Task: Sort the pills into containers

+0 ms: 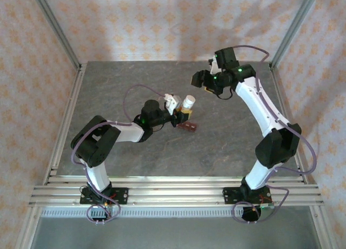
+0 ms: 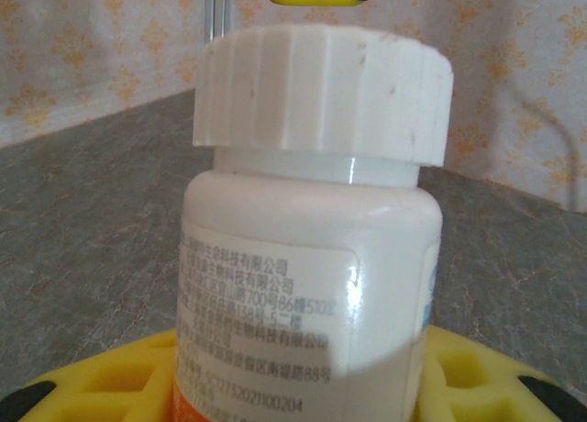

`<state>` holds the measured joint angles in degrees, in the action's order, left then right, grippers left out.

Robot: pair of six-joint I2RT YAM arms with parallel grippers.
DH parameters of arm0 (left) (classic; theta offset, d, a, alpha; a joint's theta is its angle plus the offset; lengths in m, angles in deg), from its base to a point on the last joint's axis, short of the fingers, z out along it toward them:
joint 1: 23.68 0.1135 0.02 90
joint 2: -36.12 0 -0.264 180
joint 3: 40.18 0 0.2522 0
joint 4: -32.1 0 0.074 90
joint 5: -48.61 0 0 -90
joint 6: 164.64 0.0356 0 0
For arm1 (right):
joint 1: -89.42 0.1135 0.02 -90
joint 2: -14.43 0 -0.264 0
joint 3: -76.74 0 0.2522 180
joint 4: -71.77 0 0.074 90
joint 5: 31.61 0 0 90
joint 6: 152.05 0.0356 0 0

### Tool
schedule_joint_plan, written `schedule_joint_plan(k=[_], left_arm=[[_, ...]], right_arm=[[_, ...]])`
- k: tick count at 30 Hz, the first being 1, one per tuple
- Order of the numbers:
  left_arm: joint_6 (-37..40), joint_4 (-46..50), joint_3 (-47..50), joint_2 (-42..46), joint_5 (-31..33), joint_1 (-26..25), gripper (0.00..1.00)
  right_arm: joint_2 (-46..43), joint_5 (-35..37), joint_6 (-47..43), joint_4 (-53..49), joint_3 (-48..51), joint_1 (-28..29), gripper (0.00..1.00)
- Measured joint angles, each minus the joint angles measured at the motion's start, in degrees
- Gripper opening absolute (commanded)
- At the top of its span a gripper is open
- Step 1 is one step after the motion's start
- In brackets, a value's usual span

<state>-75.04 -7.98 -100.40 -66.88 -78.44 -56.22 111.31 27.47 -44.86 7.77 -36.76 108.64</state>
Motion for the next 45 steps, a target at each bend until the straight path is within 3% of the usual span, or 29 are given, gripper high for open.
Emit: schedule_joint_plan(k=[12, 28, 38, 45], left_arm=[[-0.1, 0.0, 0.0, 0.0, -1.3, 0.0, 0.0], [-0.2, 0.0, 0.0, 0.0, -1.6, 0.0, 0.0], [-0.2, 0.0, -0.5, 0.0, -1.6, -0.1, 0.0], [-0.2, 0.5, -0.5, 0.0, -1.7, -0.1, 0.0]], right_arm=[[-3.4, -3.6, -18.3, -6.1, 0.2, -0.2, 0.72], [1.4, -6.4, -23.5, -8.8, -0.3, 3.4, 0.7], [3.2, -6.9, -23.7, -9.0, -0.8, 3.4, 0.61], [3.3, -8.5, -23.2, -8.9, -0.8, 3.5, 0.4]])
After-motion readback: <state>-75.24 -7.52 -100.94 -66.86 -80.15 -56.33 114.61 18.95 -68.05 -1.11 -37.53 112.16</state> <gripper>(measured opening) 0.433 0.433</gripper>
